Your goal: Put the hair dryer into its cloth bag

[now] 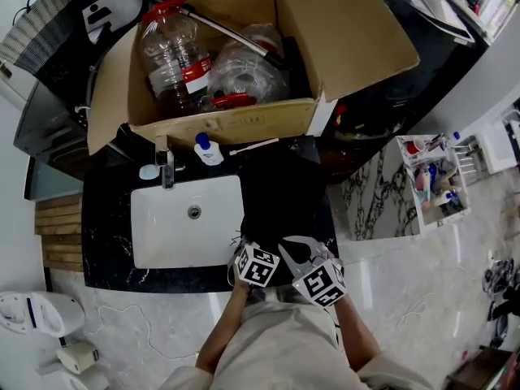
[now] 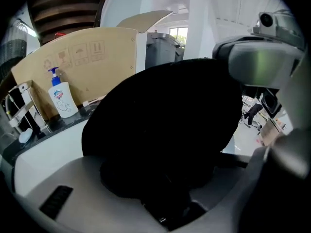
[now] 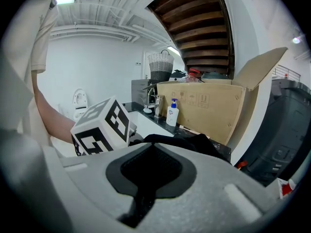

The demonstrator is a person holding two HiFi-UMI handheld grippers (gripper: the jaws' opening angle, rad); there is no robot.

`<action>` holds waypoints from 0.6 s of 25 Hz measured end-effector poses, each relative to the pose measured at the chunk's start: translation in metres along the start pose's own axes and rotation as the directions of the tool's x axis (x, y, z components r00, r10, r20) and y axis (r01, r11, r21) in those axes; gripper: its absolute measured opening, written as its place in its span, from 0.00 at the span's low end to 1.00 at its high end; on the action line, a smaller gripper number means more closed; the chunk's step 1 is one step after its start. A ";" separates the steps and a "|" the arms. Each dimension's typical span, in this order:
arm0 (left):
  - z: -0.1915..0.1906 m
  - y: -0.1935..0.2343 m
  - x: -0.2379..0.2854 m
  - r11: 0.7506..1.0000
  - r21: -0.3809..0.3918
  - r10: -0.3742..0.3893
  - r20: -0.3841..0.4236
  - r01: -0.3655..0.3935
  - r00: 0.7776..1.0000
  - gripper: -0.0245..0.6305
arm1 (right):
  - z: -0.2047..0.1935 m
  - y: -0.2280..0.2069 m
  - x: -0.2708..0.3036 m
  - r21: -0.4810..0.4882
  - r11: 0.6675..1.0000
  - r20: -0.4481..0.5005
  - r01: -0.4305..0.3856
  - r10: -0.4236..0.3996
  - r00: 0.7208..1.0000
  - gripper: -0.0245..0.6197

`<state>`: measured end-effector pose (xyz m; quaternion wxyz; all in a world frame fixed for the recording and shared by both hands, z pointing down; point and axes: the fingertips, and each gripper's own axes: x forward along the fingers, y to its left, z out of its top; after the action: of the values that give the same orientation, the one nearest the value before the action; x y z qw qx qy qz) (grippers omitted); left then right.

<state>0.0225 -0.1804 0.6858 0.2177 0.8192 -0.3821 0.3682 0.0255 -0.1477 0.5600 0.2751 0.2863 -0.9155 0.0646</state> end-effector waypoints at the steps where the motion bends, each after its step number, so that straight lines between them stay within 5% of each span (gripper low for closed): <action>1: 0.001 0.000 0.003 1.000 0.000 0.003 0.000 -0.003 1.000 0.32 | -0.001 0.000 0.000 0.002 1.000 0.001 -0.002 0.002 1.000 0.06; 15: 0.001 0.001 0.025 0.998 0.035 0.046 -0.007 -0.045 0.999 0.33 | -0.006 -0.007 -0.003 0.023 1.000 0.002 0.004 -0.004 1.000 0.06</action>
<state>0.0333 -0.1931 0.7048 0.1964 0.8125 -0.3933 0.3829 0.0342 -0.1505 0.5638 0.2708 0.2913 -0.9145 0.0743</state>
